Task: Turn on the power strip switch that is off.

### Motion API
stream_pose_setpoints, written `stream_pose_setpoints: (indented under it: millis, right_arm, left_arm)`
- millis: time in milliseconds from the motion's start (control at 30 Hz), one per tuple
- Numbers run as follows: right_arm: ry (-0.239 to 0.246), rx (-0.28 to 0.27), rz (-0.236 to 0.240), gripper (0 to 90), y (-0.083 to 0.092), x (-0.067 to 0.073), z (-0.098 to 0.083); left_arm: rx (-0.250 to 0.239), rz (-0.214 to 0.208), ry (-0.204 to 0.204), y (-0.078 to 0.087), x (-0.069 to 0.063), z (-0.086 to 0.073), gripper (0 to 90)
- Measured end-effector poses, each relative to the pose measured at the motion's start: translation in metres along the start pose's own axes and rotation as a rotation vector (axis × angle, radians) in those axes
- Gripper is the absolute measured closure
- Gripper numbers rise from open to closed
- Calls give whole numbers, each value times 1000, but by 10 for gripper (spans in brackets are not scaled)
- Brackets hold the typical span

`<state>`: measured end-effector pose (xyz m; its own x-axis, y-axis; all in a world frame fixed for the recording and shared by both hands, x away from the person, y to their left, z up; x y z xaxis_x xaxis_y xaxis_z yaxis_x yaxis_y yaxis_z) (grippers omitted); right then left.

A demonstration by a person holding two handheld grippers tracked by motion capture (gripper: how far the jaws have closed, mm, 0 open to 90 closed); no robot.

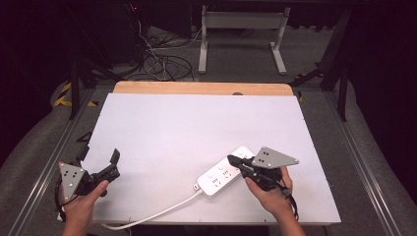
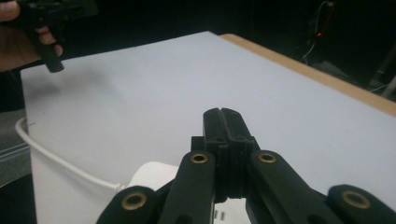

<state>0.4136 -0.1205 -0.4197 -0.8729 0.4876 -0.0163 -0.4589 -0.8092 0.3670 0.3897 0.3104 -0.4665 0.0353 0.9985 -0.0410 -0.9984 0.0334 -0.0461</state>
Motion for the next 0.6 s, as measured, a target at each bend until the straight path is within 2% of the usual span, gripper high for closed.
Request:
stream_pose_setpoints:
  millis: [33, 67, 100, 233, 367, 600]
  right_arm:
    - [-4, 37, 22, 900, -11, 4, -1]
    - [-4, 37, 22, 900, -11, 4, -1]
    - [-1, 82, 31, 900, -22, 8, -5]
    - [-11, 184, 28, 900, -45, 13, -16]
    - [-20, 262, 2, 900, -61, 14, -25]
    - [-37, 299, 22, 900, -73, 16, -32]
  left_arm:
    - [1, -1, -3, 0, 0, 0, 51]
    - [2, -1, -6, 0, 0, 0, 51]
    - [2, 1, -7, 0, 0, 0, 52]
    - [9, -4, -15, 1, 0, -1, 56]
    - [10, -3, -14, 2, 0, -2, 58]
    - [12, -2, -20, 3, 1, -2, 61]
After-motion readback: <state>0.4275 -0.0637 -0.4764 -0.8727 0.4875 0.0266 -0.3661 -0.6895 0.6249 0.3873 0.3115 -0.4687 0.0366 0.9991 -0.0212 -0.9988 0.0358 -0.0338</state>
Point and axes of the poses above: each handheld gripper's, and its own axes: y roughly backward along the jaws, z roughly out of its top, x roughly to its left, the point moved 3 cm from there along -y, roughly forward along the jaws, and after that the axes turned 6 degrees about z, right-handed, at the moved point
